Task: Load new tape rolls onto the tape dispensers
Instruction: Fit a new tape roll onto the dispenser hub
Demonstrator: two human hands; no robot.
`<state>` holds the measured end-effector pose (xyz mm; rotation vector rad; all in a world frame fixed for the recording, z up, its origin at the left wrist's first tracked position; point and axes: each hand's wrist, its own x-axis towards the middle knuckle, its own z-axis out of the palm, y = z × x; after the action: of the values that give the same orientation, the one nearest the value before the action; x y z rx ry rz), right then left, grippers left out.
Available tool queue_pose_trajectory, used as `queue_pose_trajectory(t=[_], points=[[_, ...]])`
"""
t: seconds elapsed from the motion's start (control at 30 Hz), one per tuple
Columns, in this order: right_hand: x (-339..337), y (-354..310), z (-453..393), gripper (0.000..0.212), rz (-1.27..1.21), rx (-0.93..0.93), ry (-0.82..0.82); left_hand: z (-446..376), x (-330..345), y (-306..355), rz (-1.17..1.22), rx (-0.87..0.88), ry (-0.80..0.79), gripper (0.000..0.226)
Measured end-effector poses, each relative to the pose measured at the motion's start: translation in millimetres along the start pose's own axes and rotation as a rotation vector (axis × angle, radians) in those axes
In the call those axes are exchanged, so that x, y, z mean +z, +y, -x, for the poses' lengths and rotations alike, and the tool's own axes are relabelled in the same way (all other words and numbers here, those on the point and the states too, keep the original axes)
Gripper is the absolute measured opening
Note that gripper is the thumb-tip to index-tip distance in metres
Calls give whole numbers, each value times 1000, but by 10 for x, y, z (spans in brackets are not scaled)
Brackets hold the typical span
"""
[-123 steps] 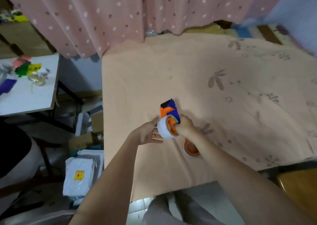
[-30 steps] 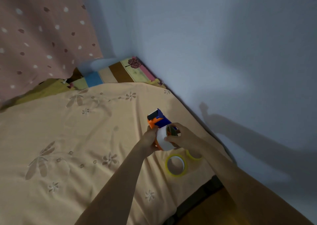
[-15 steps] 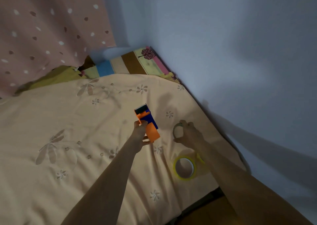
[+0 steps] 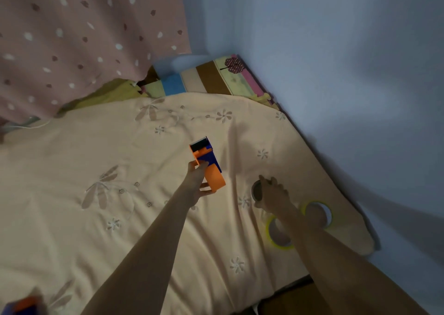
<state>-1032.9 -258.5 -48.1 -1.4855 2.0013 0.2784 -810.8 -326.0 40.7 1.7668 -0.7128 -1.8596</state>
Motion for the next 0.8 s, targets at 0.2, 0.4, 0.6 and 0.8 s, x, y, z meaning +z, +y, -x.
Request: queue_pose_trajectory(t=[0.2, 0.4, 0.6, 0.8], points=[[-567, -695, 224, 78, -676, -101, 124, 247, -272, 75, 55, 76, -70, 39], [-879, -1603, 592, 56, -737, -281, -81, 583, -631, 206, -64, 183, 55, 32], [-775, -2119, 1051, 20, -730, -353, -114, 884, -1131, 177, -305, 232, 369, 28], [-566, -2597, 1555, 18, -758, -440, -92, 1208, -1668, 20, -19, 213, 304, 35]])
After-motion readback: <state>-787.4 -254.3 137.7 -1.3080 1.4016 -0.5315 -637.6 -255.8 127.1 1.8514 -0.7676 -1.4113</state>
